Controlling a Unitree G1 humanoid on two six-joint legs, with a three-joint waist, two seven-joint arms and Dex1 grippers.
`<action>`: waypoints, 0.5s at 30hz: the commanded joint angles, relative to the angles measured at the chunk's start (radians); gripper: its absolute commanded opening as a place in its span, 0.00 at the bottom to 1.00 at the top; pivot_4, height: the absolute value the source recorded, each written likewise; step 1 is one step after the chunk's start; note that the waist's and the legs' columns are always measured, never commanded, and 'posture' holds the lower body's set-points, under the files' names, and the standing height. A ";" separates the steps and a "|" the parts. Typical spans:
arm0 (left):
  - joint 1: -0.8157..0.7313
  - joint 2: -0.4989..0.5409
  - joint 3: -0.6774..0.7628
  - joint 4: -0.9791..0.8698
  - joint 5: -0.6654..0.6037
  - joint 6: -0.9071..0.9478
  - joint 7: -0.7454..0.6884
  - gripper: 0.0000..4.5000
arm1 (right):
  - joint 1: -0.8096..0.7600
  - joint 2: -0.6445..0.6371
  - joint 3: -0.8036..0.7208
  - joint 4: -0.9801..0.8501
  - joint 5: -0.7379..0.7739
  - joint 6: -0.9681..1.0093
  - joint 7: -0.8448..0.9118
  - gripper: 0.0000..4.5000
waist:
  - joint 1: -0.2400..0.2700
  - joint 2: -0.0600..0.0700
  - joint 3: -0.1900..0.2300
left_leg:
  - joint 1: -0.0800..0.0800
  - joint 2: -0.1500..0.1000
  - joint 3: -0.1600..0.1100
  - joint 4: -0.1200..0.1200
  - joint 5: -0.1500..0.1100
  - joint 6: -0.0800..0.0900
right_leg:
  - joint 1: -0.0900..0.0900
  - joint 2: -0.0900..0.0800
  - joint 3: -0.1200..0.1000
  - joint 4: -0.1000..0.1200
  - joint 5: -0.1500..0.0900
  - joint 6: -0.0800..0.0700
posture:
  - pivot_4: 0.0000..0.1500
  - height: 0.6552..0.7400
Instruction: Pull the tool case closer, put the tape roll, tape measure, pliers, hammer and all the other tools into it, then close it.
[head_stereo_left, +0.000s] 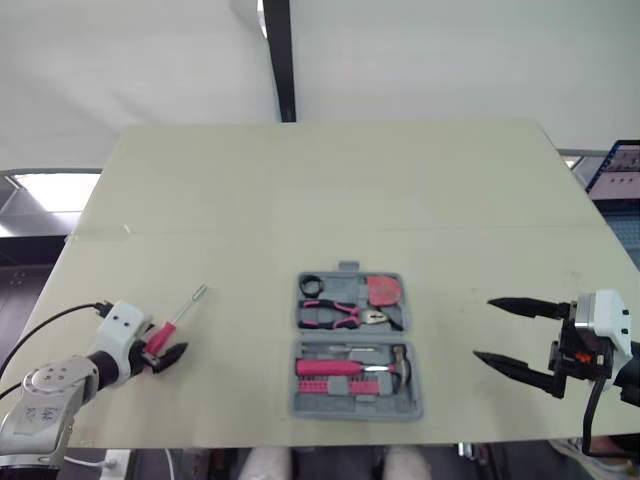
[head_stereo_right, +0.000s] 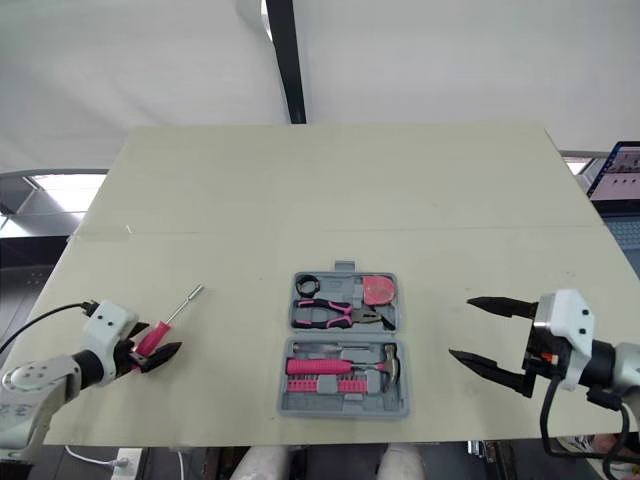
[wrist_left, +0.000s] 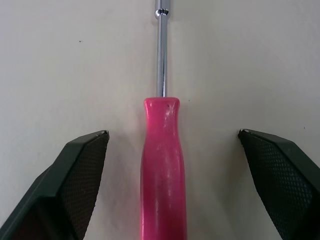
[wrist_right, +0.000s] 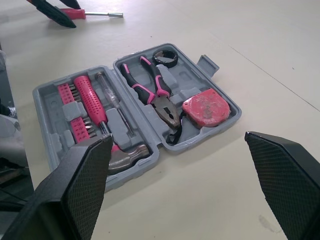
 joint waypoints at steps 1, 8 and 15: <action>0.003 -0.020 -0.033 -0.004 0.017 0.013 0.003 0.99 | 0.007 -0.011 -0.046 -0.020 0.021 0.002 0.010 1.00 | 0.000 0.000 0.000 | 0.000 0.000 0.000 0.000 0.000 0.000 | 0.000 0.000 0.000 0.000 0.000 0.000 | 1.00 1.00; 0.015 -0.031 -0.025 -0.018 0.013 0.036 -0.007 0.49 | -0.013 -0.012 -0.026 -0.015 0.011 0.010 0.004 1.00 | -0.002 0.000 0.000 | 0.001 0.000 0.000 0.000 0.000 0.000 | 0.000 0.000 0.000 0.000 0.000 0.000 | 1.00 1.00; 0.053 -0.004 0.000 -0.075 0.027 0.004 -0.018 0.13 | -0.005 -0.014 -0.015 -0.026 0.017 0.026 0.015 1.00 | -0.009 0.000 0.000 | 0.001 0.000 0.000 0.000 0.000 0.000 | 0.000 0.000 0.000 0.000 0.000 0.000 | 1.00 1.00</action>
